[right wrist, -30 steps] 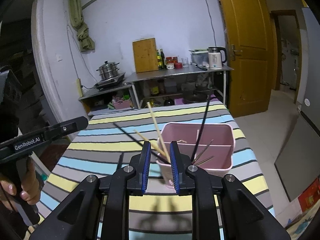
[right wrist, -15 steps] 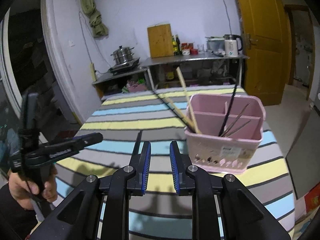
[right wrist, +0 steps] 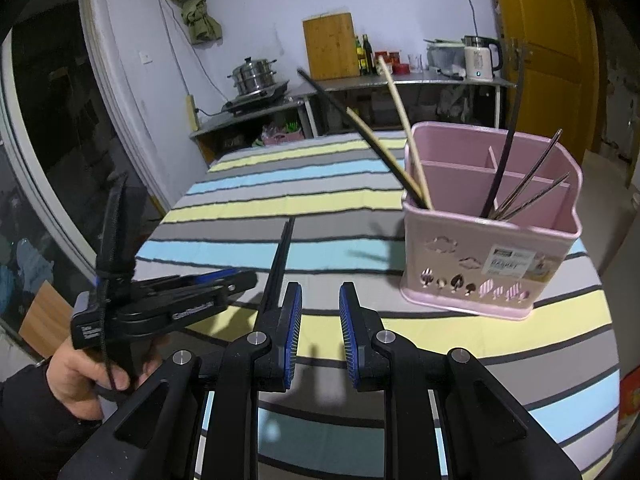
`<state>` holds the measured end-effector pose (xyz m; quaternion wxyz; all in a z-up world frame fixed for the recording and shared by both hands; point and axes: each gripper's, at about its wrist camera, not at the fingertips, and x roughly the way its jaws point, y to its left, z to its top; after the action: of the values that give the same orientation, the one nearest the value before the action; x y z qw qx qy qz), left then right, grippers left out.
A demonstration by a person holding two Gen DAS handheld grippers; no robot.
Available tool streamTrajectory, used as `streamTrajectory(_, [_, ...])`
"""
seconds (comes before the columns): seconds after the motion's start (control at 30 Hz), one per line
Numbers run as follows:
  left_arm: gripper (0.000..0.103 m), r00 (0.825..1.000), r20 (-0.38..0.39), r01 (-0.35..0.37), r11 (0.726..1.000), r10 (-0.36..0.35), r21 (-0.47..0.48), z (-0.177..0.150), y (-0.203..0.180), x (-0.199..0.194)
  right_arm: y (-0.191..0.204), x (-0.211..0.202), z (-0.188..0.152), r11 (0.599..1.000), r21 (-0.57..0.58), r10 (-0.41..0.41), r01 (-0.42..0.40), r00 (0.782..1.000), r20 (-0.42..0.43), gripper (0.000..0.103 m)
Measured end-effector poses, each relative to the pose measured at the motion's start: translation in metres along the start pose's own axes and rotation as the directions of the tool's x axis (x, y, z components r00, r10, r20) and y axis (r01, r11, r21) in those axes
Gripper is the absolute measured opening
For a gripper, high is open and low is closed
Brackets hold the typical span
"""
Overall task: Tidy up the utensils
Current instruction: 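Move both tools back to the chopsticks lying on the tablecloth, then grasp a black chopstick with the left tool while the right tool grasps another black chopstick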
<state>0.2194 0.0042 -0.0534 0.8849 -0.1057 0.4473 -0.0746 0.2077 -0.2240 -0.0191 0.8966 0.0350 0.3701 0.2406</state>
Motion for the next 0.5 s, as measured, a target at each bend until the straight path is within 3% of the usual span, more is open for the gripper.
streamTrajectory(0.2, [0.027, 0.999, -0.029, -0.03, 0.999, 0.03, 0.02, -0.001, -0.003, 0.022, 0.002, 0.02, -0.008, 1.0, -0.002, 0.013, -0.013, 0.999, -0.047, 0.02])
streamTrajectory(0.33, [0.03, 0.998, 0.011, -0.058, 0.996, 0.057, 0.061, -0.004, -0.002, 0.022, 0.005, 0.032, -0.011, 1.0, -0.005, 0.023, -0.024, 0.997, -0.069, 0.02])
streamTrajectory(0.37, [0.03, 0.996, 0.015, -0.085, 0.995, 0.084, 0.06, -0.005, 0.0, 0.021, 0.006, 0.035, -0.011, 1.0, -0.007, 0.025, -0.026, 0.997, -0.075, 0.02])
streamTrajectory(0.5, [0.03, 0.996, 0.023, -0.085, 0.996, 0.084, 0.023, -0.009, 0.02, 0.011, 0.009, 0.044, -0.011, 0.999, -0.011, 0.035, -0.036, 0.995, -0.089, 0.02])
